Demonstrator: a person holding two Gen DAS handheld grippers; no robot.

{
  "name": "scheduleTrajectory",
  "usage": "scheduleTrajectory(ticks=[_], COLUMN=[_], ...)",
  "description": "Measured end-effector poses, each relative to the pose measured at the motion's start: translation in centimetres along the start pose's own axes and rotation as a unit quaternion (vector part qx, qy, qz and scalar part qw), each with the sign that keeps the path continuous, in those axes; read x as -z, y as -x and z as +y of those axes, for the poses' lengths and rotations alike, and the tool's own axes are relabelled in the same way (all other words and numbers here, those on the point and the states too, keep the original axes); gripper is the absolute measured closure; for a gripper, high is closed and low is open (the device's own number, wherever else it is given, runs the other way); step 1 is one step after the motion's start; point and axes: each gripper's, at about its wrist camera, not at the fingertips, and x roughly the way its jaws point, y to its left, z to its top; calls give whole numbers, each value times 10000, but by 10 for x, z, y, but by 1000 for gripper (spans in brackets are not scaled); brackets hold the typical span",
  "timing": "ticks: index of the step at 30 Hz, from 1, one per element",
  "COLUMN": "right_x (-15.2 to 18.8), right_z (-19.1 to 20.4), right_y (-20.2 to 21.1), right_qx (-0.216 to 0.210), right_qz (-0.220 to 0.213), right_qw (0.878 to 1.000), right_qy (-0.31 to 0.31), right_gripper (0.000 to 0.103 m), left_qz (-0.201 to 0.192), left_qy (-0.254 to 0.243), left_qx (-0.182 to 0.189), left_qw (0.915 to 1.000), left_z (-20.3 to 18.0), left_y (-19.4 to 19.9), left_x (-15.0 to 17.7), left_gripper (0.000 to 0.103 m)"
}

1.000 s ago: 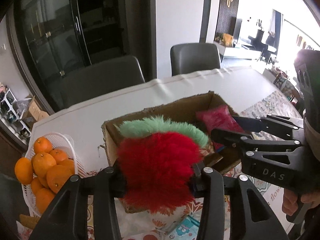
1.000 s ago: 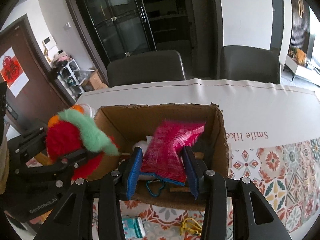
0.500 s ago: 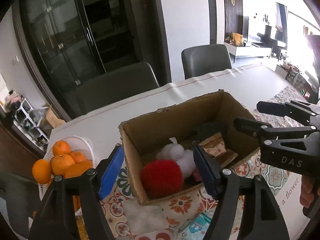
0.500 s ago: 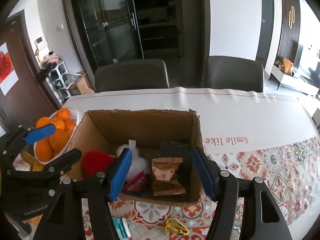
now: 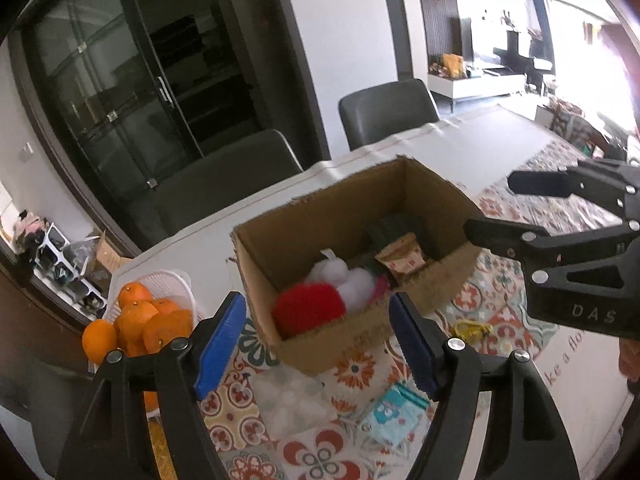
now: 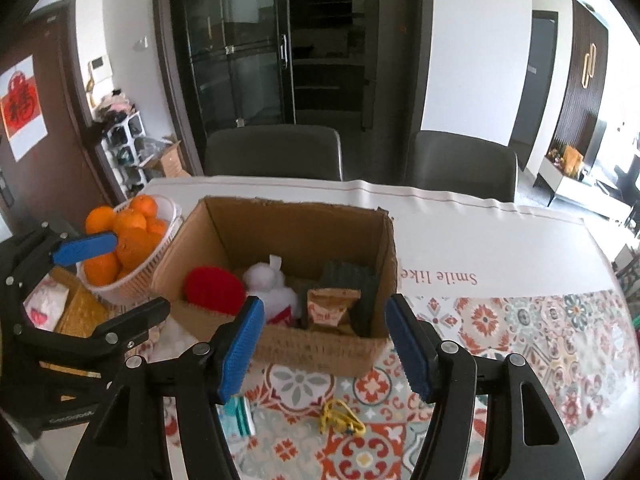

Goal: Organize soft objects
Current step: 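Withdraw both tools from the box toward the tissue pack and keychain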

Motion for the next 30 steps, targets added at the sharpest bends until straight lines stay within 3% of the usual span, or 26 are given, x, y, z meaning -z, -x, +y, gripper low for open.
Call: scheduleTrajectory(ticks=[13, 30], right_x=[31, 86], right_z=[3, 1], right_y=[0, -57], right_qx=[10, -435], right_qz=[711, 1771], right_qw=[9966, 9824], right_qy=[407, 404], right_gripper=[39, 39], left_qz=[519, 1345], left_qy=[-474, -833], left_qx=[307, 579], left_qw=[9971, 9857], left_z=[-29, -60], left_y=[6, -32], left_x=[36, 74], left_gripper=[29, 29])
